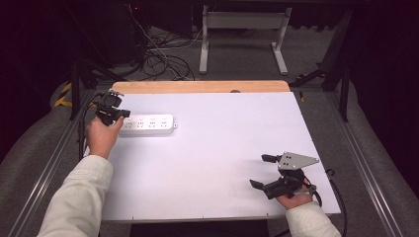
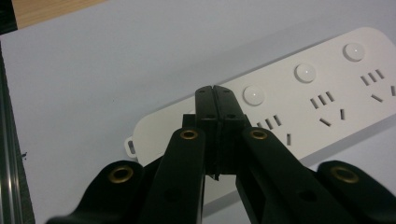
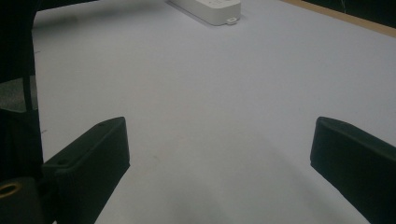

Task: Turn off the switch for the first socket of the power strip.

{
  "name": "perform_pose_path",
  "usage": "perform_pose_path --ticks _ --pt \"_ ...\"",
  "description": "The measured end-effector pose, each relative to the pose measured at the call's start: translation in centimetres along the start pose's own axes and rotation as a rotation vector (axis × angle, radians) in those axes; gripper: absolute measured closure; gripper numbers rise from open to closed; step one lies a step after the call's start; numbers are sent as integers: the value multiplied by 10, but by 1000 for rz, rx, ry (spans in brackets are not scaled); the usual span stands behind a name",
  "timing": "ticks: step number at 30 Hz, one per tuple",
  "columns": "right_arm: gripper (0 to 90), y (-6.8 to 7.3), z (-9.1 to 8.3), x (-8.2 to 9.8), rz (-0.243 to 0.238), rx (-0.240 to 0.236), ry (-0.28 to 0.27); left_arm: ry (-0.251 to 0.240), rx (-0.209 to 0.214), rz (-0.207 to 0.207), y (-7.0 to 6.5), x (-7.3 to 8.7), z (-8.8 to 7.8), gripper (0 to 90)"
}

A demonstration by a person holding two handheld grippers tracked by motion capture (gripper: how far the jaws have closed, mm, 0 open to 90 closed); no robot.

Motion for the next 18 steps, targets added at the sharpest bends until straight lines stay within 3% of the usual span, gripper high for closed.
perform_pose_path --ticks 8,18 --pt "52 0 0 1 2 -2 3 29 0 -29 4 5 8 897" --pt "52 0 1 1 4 -5 5 26 10 -67 8 9 13 896"
Point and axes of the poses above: each handheld gripper's, and its own axes: z roughly forward along the jaws, x roughly out of its underside, y roughly to its left, the point moved 9 cm from there along z, roughly forward along the jaws, and after that the axes turned 12 degrees about -y, right-handed, at the moved point
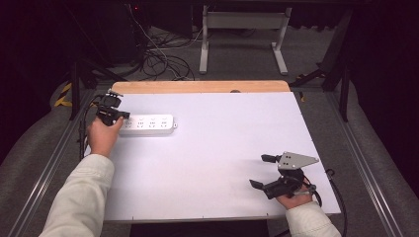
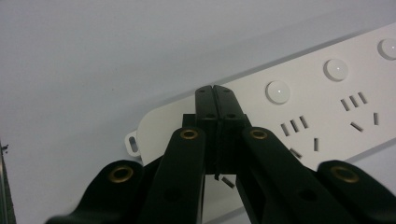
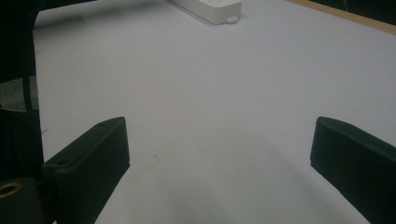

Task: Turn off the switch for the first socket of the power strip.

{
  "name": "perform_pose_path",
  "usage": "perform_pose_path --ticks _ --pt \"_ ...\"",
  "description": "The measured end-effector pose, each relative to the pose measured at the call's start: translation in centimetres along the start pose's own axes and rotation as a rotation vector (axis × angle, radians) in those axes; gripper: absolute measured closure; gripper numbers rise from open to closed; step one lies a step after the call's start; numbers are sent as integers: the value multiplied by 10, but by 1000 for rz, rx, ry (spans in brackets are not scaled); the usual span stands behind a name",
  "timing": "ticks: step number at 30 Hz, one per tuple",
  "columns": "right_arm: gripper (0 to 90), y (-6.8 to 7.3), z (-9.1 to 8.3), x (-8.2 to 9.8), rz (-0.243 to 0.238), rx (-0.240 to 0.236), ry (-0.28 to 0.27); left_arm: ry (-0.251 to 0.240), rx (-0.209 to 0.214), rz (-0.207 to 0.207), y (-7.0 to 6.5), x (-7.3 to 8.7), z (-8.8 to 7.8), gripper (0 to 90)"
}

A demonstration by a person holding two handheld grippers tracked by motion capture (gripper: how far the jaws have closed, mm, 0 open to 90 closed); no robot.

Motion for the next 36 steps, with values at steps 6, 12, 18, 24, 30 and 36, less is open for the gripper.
perform_pose_path --ticks 6,12,18,24,30,36 --pt "52 0 0 0 2 -2 1 -6 9 16 -4 -1 3 896" --pt "52 0 0 0 2 -4 2 -1 -7 36 -5 0 6 896" --pt "52 1 0 0 2 -5 2 -1 -23 56 -5 0 7 896" --pt "52 1 0 1 1 -6 3 9 -42 72 -7 1 8 896" --pt "52 1 0 1 1 -9 4 5 -39 75 -6 2 8 897" --pt "52 2 0 1 4 -10 4 -4 -47 86 -6 2 9 897"
Point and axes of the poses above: each handheld gripper's, and its own axes: z roughly forward along the jaws, x roughly out of its underside, y roughly to its left, the point moved 9 cm from there along z, roughly forward along the jaws, and after that the axes turned 12 degrees about -y, right-handed, at the moved point
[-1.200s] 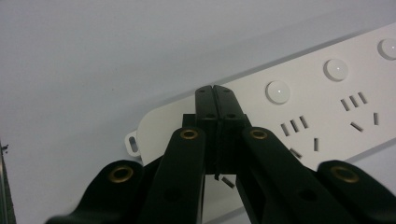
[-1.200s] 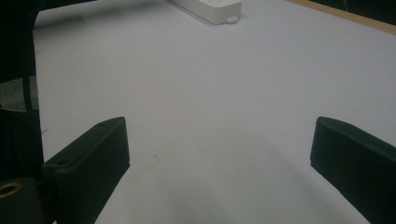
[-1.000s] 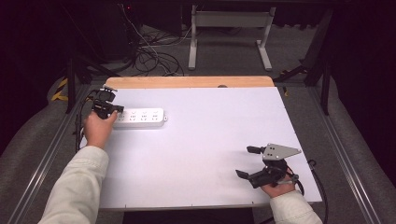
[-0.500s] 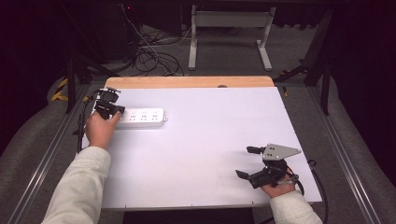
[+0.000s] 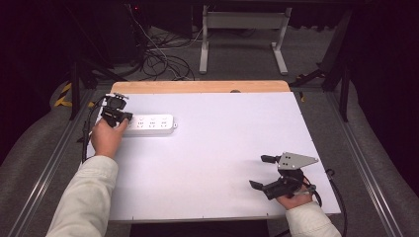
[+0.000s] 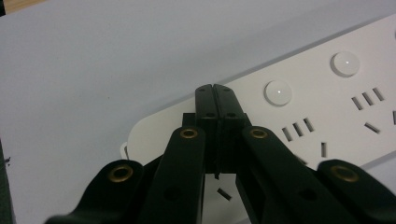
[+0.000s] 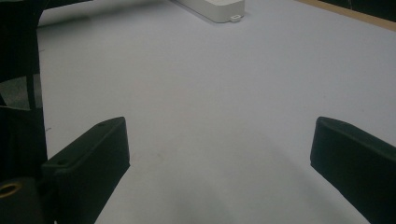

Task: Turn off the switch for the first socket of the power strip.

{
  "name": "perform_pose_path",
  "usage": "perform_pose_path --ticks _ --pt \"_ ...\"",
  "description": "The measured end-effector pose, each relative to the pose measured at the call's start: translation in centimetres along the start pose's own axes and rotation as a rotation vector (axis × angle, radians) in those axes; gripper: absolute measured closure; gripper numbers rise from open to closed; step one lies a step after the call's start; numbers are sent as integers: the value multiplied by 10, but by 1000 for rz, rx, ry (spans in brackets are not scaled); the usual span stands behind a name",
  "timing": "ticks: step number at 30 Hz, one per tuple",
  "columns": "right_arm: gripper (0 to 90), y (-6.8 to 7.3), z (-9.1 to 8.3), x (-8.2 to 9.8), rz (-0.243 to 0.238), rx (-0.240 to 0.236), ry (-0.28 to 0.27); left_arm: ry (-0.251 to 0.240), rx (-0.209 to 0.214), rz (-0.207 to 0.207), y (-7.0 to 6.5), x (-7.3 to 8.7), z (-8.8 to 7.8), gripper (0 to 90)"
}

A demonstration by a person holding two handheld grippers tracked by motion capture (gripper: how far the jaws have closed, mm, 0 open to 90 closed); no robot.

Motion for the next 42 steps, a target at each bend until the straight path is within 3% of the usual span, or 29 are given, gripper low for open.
perform_pose_path --ticks 29,33,42 --pt "52 1 0 1 4 -5 1 -55 -29 44 -4 3 1 898" --pt "52 1 0 1 5 -7 1 -76 -8 15 -3 4 0 898" --pt "52 1 0 1 4 -6 5 -83 -17 28 -4 4 0 899"
Point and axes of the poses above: each handheld gripper's, and its own axes: z roughly forward along the jaws, x roughly out of its underside, y roughly to its left, the point moved 9 cm from there along z, roughly forward along the jaws, and after that the axes turned 12 degrees about -y, right-handed, at the moved point
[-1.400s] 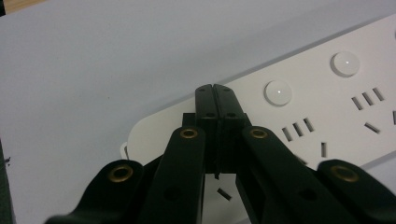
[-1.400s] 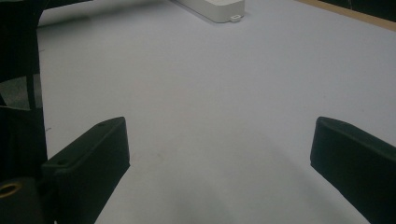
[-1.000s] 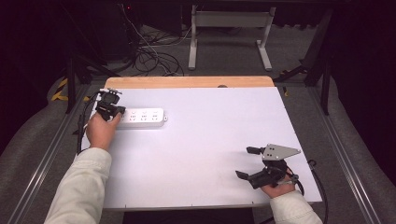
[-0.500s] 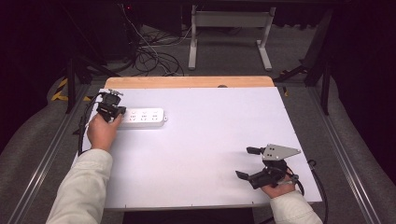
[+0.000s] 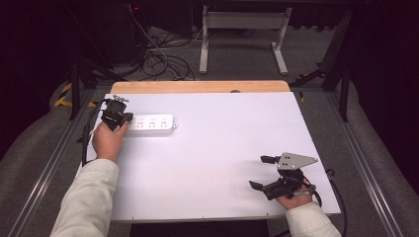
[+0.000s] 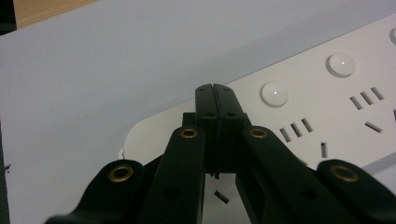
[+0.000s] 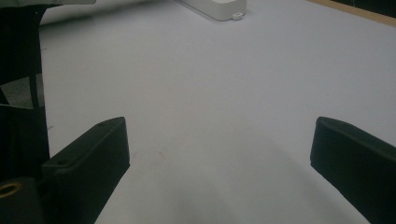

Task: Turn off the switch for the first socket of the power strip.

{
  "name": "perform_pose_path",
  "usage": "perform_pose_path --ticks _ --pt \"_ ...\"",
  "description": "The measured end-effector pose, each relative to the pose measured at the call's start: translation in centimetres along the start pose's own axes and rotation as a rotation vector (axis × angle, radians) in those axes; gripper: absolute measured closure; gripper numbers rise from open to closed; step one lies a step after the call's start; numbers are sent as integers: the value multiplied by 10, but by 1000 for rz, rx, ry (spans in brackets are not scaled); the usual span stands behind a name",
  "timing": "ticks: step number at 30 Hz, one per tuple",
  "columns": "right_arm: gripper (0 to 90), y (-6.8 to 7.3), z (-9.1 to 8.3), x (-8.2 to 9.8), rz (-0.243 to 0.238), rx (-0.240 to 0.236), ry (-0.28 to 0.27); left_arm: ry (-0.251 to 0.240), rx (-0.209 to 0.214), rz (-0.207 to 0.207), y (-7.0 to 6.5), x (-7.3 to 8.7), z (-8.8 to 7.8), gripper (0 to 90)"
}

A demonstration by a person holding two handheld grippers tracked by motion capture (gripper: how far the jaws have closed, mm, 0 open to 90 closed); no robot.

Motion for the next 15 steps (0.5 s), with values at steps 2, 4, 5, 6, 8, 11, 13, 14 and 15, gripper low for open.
perform_pose_path --ticks 2,4,5,6,8,11,13,14,15 --pt "52 0 0 0 0 -1 0 -3 -4 6 0 0 0 899" --pt "52 0 0 0 0 -3 -2 -7 -5 1 0 0 0 899" --pt "52 0 0 0 0 -3 -2 -10 -10 2 0 0 0 899" --pt "52 0 0 0 2 -3 -2 -14 -15 10 0 0 0 900" --pt "52 0 0 0 2 -4 -2 -11 -30 32 -2 0 0 900" --pt "51 1 -1 0 0 -5 -2 -1 -51 62 -3 0 0 900" --pt "52 1 -1 0 -1 -5 -2 -4 -49 54 -3 0 1 900" --pt "51 1 -1 0 -1 -4 -1 -7 -47 46 -3 1 0 900" --pt "52 1 -1 0 0 -5 -2 -13 -46 48 -2 1 1 900"
Point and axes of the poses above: each handheld gripper's, and its own axes: z roughly forward along the jaws, x roughly out of its underside, y roughly to its left, the point moved 9 cm from there along z, roughly forward along the jaws, and after that the axes turned 12 degrees about -y, right-handed, at the moved point
